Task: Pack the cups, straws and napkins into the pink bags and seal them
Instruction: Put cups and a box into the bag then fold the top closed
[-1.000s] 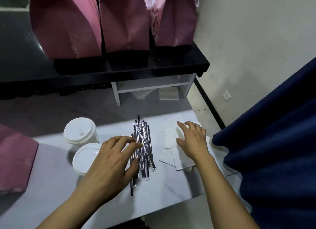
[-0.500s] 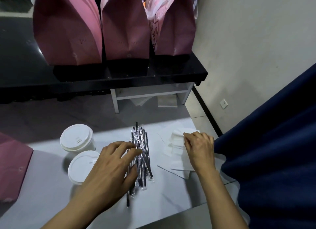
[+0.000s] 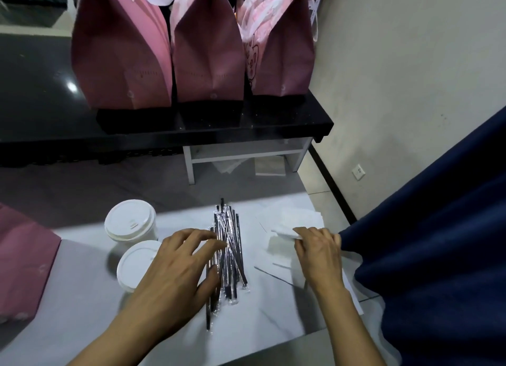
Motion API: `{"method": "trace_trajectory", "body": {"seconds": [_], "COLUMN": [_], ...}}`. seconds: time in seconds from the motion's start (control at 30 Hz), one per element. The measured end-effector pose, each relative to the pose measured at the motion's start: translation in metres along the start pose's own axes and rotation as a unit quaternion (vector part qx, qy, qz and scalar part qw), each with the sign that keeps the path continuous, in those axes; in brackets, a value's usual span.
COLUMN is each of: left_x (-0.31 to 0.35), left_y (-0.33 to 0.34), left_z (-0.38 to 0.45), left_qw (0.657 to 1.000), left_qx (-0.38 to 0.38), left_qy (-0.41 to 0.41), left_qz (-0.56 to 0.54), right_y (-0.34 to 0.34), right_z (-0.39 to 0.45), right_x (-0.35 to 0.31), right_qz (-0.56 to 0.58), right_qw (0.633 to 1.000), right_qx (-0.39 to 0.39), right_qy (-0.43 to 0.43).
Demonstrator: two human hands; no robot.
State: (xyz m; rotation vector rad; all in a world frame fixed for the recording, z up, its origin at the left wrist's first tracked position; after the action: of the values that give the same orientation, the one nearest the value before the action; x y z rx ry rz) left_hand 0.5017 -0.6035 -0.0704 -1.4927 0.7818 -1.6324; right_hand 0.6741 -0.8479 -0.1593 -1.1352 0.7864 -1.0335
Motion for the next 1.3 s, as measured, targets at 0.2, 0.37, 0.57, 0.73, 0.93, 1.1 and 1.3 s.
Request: {"method": "trace_trajectory", "body": {"seconds": [0.2,0.37,0.57,0.73,0.93,1.1,1.3], "left_x": [-0.003,-0.016,-0.054,-0.120,-0.206,-0.273,-0.305], "left_y": [-0.027,-0.072,-0.135,-0.204,-0.267,-0.285,-0.286], "left_z": [-0.009,-0.029,-0.076,-0.132,-0.194,-0.226,-0.242], "left_qw": [0.999,0.994,0.979,0.957,0.931,0.925,0.955], "left_qx": [0.039,0.100,0.184,0.235,0.252,0.212,0.180], "left_qy": [-0.013,-0.041,-0.076,-0.146,-0.241,-0.297,-0.233], "left_qz": [0.016,0.037,0.053,0.085,0.112,0.108,0.028], "right_y": [-0.061,-0.121,-0.178,-0.220,-0.241,-0.224,-0.172], "right_z": [0.018,0.028,0.027,0.014,-0.007,-0.023,-0.024], "right_x": [-0.030,-0.095,-0.202,-0.307,-0.433,-0.529,-0.595], "right_qz": [0.128,0.262,0.400,0.476,0.485,0.340,0.019], "right_qw": [0.991,0.965,0.913,0.863,0.827,0.858,0.890], "right_qx": [0.025,0.017,0.011,0.001,-0.025,-0.036,-0.154], "right_qy": [0.003,-0.018,-0.083,-0.171,-0.283,-0.383,-0.428]}}
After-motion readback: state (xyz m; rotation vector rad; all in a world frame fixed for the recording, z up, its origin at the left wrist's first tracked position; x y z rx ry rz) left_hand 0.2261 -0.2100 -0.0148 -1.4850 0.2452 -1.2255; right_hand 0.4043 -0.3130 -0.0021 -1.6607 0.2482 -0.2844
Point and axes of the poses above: each hand's wrist, its own z-axis towards the middle knuckle, its own y-axis out of the palm, x = y × z, the point moved 1 cm from there along z, towards the middle knuckle, and after that the axes turned 10 degrees about -z, right-handed, at the moved point
